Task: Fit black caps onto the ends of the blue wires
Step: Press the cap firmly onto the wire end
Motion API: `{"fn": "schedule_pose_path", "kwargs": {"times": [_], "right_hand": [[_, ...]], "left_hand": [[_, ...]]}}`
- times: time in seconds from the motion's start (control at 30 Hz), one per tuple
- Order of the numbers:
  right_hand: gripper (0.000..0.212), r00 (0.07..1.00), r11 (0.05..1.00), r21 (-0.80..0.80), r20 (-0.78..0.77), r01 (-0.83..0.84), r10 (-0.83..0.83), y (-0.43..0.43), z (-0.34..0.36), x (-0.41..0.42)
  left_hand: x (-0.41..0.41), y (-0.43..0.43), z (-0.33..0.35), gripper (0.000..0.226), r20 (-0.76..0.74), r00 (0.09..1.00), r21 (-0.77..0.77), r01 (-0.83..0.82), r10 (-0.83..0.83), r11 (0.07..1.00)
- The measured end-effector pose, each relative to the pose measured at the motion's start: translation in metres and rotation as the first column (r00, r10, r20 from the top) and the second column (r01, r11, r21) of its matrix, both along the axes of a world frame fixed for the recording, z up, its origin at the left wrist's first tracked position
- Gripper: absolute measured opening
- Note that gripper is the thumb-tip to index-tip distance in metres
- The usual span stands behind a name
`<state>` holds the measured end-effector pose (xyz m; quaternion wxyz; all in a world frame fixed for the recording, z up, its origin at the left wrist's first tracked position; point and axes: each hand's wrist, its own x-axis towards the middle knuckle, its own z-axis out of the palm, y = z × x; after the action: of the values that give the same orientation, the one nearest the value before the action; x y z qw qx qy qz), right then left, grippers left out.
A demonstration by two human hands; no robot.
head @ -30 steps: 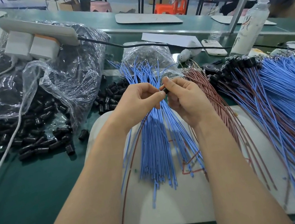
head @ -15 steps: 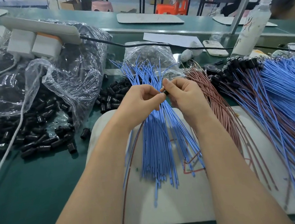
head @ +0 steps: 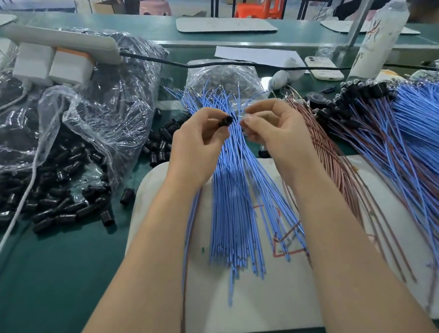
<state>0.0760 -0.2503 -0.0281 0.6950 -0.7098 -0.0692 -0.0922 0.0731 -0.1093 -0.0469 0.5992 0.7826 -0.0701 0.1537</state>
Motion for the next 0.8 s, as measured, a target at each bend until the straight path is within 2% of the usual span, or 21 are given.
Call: {"fn": "schedule_pose_path", "kwargs": {"times": [0.1,0.3,0.5,0.8], "right_hand": [[0.012,0.996,0.996,-0.090,0.088,-0.018,0.026,0.006,0.003,-0.003],[0.012,0.972,0.961,-0.267,0.237,0.067,-0.002,0.010,0.006,-0.007],[0.011,0.954,0.936,-0.322,0.296,0.142,-0.043,0.012,0.006,-0.008],[0.012,0.919,0.864,-0.422,0.378,0.274,-0.107,0.013,0.005,-0.008]], "left_hand": [[0.000,0.000,-0.001,0.021,0.010,1.000,-0.039,0.007,-0.007,0.999],[-0.002,0.000,0.002,0.023,0.031,0.999,-0.065,0.040,-0.038,0.997],[-0.004,-0.001,0.004,0.021,0.036,0.998,-0.075,0.049,-0.046,0.996],[-0.006,-0.003,0.004,0.020,0.093,0.996,0.087,-0.005,-0.003,0.996]]}}
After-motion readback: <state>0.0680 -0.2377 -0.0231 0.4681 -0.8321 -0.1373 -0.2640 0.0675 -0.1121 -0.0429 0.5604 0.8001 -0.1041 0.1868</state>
